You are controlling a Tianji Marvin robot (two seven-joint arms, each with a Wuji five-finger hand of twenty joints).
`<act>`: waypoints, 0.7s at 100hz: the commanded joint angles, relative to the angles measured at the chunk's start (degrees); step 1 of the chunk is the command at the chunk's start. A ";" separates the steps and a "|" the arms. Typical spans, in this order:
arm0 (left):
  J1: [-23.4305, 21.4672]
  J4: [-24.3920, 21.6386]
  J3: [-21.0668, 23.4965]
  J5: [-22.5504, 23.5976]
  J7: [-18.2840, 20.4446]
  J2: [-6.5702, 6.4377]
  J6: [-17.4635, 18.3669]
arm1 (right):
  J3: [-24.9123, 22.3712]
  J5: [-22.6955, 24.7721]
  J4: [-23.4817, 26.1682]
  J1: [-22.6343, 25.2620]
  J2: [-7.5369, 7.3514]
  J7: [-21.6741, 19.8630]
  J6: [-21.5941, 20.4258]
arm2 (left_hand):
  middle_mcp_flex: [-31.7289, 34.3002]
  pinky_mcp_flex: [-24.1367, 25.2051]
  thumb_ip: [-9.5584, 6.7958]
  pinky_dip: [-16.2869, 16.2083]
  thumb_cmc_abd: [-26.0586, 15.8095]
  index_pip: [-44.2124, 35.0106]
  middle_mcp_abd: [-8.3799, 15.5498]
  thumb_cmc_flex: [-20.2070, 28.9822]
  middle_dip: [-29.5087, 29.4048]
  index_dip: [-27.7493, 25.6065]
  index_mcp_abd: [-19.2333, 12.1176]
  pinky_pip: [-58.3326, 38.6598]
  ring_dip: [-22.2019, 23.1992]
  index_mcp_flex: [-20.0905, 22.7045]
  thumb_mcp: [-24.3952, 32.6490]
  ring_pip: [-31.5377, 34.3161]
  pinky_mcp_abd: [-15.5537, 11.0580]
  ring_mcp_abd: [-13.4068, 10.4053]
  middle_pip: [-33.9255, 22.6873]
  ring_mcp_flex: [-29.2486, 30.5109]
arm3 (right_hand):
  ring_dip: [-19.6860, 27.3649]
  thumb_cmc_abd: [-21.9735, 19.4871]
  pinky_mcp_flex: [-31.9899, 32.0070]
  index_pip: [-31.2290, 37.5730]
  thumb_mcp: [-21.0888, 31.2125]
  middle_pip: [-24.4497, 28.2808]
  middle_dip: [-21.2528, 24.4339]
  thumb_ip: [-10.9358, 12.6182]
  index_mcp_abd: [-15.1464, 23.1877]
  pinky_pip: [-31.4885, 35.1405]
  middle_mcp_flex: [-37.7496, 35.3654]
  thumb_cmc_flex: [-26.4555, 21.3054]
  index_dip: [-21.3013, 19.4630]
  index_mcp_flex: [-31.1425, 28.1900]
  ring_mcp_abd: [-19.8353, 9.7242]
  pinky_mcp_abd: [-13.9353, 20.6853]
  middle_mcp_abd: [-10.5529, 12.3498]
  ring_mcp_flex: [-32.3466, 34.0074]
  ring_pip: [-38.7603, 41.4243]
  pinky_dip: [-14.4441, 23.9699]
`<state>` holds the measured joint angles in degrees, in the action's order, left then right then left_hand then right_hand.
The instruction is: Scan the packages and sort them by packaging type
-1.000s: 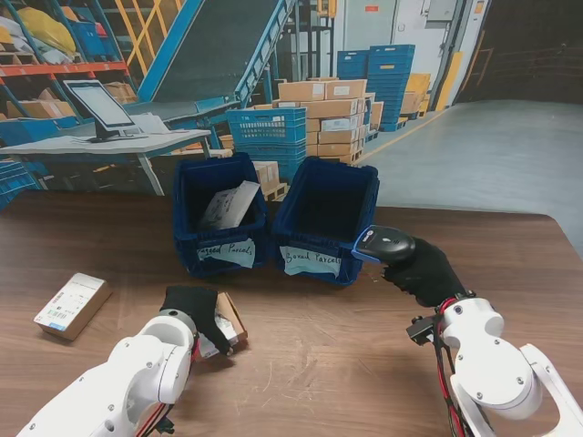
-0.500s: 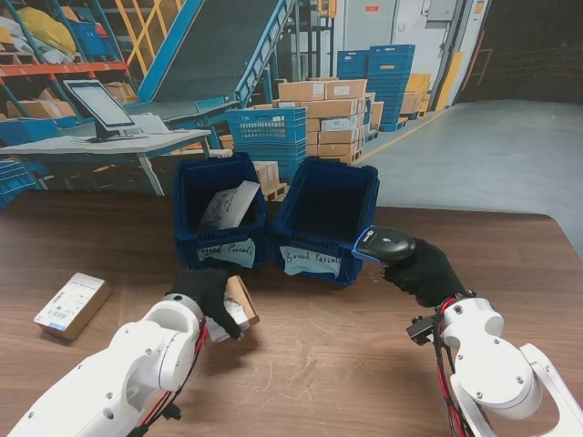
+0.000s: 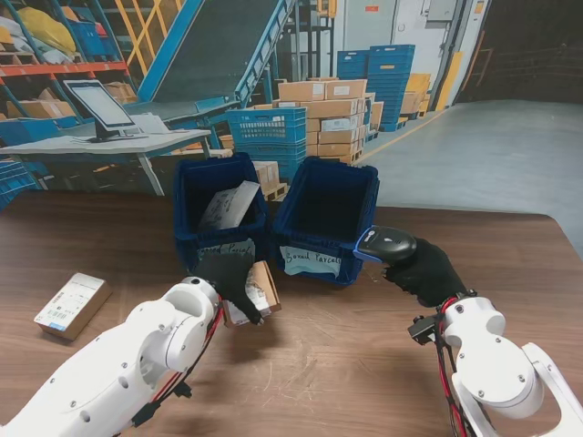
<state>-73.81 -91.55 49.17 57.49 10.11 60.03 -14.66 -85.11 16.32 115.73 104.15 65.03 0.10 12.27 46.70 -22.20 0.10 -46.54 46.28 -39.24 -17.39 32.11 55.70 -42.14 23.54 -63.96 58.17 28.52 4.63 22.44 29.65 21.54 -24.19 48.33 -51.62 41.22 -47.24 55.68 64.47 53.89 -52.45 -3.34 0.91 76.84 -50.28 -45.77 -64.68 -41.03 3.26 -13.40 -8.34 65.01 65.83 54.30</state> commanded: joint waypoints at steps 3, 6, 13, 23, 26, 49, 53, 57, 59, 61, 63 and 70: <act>1.53 1.11 -0.94 -1.21 -0.25 0.89 1.88 | -0.14 -0.06 0.33 0.00 0.34 -0.81 0.37 | 3.52 -0.54 -3.70 -0.82 -9.15 -21.03 8.20 31.91 1.28 -2.66 -16.71 -1.93 3.68 6.29 39.64 11.05 3.11 -4.05 -5.47 5.39 | -0.67 -4.38 -0.79 0.00 8.38 -0.09 -0.23 1.73 3.93 3.17 -0.46 -5.87 0.04 -2.14 -0.11 0.30 -0.94 1.44 1.68 0.96; 2.12 1.51 -1.50 -1.49 -0.35 0.94 2.25 | -0.18 -0.09 0.34 0.00 0.35 -0.82 0.40 | 3.49 -0.55 -3.67 -0.82 -9.21 -21.02 8.24 31.89 1.26 -2.61 -16.71 -1.95 3.68 6.26 39.64 11.02 3.11 -4.11 -5.45 5.34 | -0.67 -4.38 -0.79 -0.01 8.36 -0.10 -0.22 1.71 3.93 3.18 -0.47 -5.85 0.04 -2.13 -0.09 0.29 -0.97 1.44 1.68 0.97; 3.49 2.86 -2.85 -2.54 -1.37 1.19 3.22 | -0.27 -0.04 0.35 0.00 0.34 -0.85 0.47 | 3.51 -0.42 -3.61 -0.79 -9.19 -21.11 8.36 31.91 1.25 -2.61 -16.85 -1.88 3.63 6.29 39.65 10.94 3.09 -4.12 -5.48 5.36 | -0.67 -4.37 -0.79 0.00 8.38 -0.10 -0.23 1.73 3.96 3.18 -0.45 -5.89 0.03 -2.14 -0.09 0.28 -0.92 1.43 1.67 0.97; 5.68 5.16 -5.04 -4.32 -3.11 1.67 4.96 | -0.42 -0.05 0.38 0.01 0.33 -0.95 0.56 | 3.51 -0.39 -3.54 -0.79 -9.22 -21.17 8.37 31.92 1.24 -2.57 -16.89 -1.87 3.62 6.31 39.68 10.88 3.10 -4.09 -5.50 5.31 | -0.67 -4.36 -0.79 0.00 8.36 -0.09 -0.23 1.72 3.99 3.20 -0.48 -5.87 0.03 -2.15 -0.09 0.13 -1.05 1.44 1.67 0.98; 6.44 5.76 -5.79 -4.89 -3.28 1.79 5.46 | -0.47 -0.07 0.37 0.00 0.33 -0.97 0.58 | 3.42 -0.35 -3.50 -0.78 -9.28 -21.17 8.36 31.90 1.22 -2.55 -16.91 -1.86 3.61 6.27 39.68 10.82 3.07 -4.13 -5.46 5.24 | -0.67 -4.38 -0.75 -0.01 8.36 -0.10 -0.23 1.71 3.99 3.17 -0.46 -5.87 0.03 -2.15 -0.09 0.13 -1.05 1.44 1.67 0.97; 11.83 11.12 -11.99 -8.30 -6.73 3.27 8.35 | -0.65 -0.34 0.13 -0.10 0.32 -1.10 0.62 | 3.36 -0.07 -3.24 -0.74 -9.46 -21.31 8.40 31.89 1.21 -2.43 -16.92 -1.75 3.59 6.12 39.69 10.63 2.94 -4.13 -5.52 5.10 | -0.68 -4.39 -0.70 0.00 8.40 -0.13 -0.23 1.73 3.98 3.14 -0.38 -5.87 0.01 -2.13 -0.07 0.23 -0.97 1.39 1.68 0.97; 12.75 11.99 -13.05 -8.84 -7.07 3.52 8.84 | -0.67 -0.42 0.09 -0.14 0.33 -1.12 0.62 | 3.19 0.00 -3.19 -0.73 -9.59 -21.26 8.48 31.79 1.18 -2.39 -16.91 -1.72 3.59 5.95 39.65 10.57 2.85 -4.14 -5.45 4.99 | -0.68 -4.38 -0.72 0.02 8.38 -0.07 -0.26 1.72 3.96 3.14 -0.47 -5.86 0.00 -2.18 -0.07 0.23 -0.99 1.38 1.67 0.97; 13.52 12.94 -14.04 -9.45 -7.72 3.86 9.24 | -0.69 -0.49 0.04 -0.18 0.33 -1.13 0.62 | 3.17 0.13 -3.16 -0.70 -9.62 -21.33 8.42 31.84 1.21 -2.41 -16.91 -1.64 3.59 5.95 39.67 10.53 2.84 -4.15 -5.48 4.90 | -0.68 -4.36 -0.71 0.02 8.38 -0.08 -0.25 1.72 3.96 3.14 -0.45 -5.87 0.00 -2.18 -0.08 0.22 -0.98 1.40 1.68 0.97; 13.90 13.37 -14.50 -9.77 -7.98 4.02 9.43 | -0.70 -0.51 0.02 -0.19 0.34 -1.12 0.62 | 3.15 0.17 -3.16 -0.69 -9.61 -21.34 8.45 31.87 1.21 -2.40 -16.95 -1.60 3.59 5.92 39.68 10.49 2.86 -4.16 -5.48 4.84 | -0.68 -4.37 -0.71 0.02 8.38 -0.08 -0.25 1.72 3.96 3.14 -0.45 -5.87 0.00 -2.18 -0.10 0.22 -0.98 1.41 1.68 0.98; 14.28 13.80 -14.97 -10.09 -8.17 4.17 9.66 | -0.71 -0.53 -0.01 -0.22 0.34 -1.11 0.62 | 3.14 0.17 -3.13 -0.68 -9.65 -21.36 8.50 31.84 1.21 -2.40 -16.94 -1.58 3.60 5.91 39.66 10.47 2.87 -4.15 -5.48 4.80 | -0.68 -4.38 -0.72 0.02 8.37 -0.08 -0.25 1.71 3.96 3.15 -0.47 -5.85 0.00 -2.17 -0.13 0.21 -0.99 1.42 1.68 0.98; 14.65 14.22 -15.41 -10.41 -8.37 4.32 9.91 | -0.73 -0.56 -0.04 -0.24 0.34 -1.11 0.63 | 3.07 0.18 -3.10 -0.67 -9.73 -21.35 8.55 31.79 1.20 -2.39 -16.98 -1.56 3.58 5.85 39.63 10.43 2.87 -4.18 -5.45 4.72 | -0.68 -4.40 -0.74 0.01 8.37 -0.10 -0.24 1.71 3.97 3.16 -0.45 -5.85 0.00 -2.16 -0.15 0.19 -1.00 1.42 1.68 0.98; 15.75 15.52 -16.72 -11.37 -9.02 4.81 10.74 | -0.78 -0.66 -0.15 -0.34 0.36 -1.10 0.69 | 3.03 0.53 -3.01 -0.59 -9.81 -21.41 8.63 31.77 1.22 -2.38 -17.13 -1.34 3.56 5.85 39.55 10.31 2.73 -4.17 -5.47 4.57 | -0.68 -4.38 -0.66 0.00 8.38 -0.11 -0.23 1.73 3.97 3.15 -0.43 -5.88 0.01 -2.17 -0.09 0.23 -1.00 1.40 1.68 0.99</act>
<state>-58.67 -76.22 32.90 46.48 0.44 63.66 -4.69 -85.81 15.76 115.27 103.84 65.03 -0.23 12.69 46.71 -22.17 0.14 -46.54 46.28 -39.25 -17.38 32.11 55.70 -42.09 23.54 -63.96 58.18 28.52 4.63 22.44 29.66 21.54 -24.19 48.33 -51.62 41.22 -47.24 55.68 64.47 53.89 -52.45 -3.34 0.91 76.84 -50.28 -45.77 -64.68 -41.03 3.27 -13.40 -8.34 65.01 65.84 54.30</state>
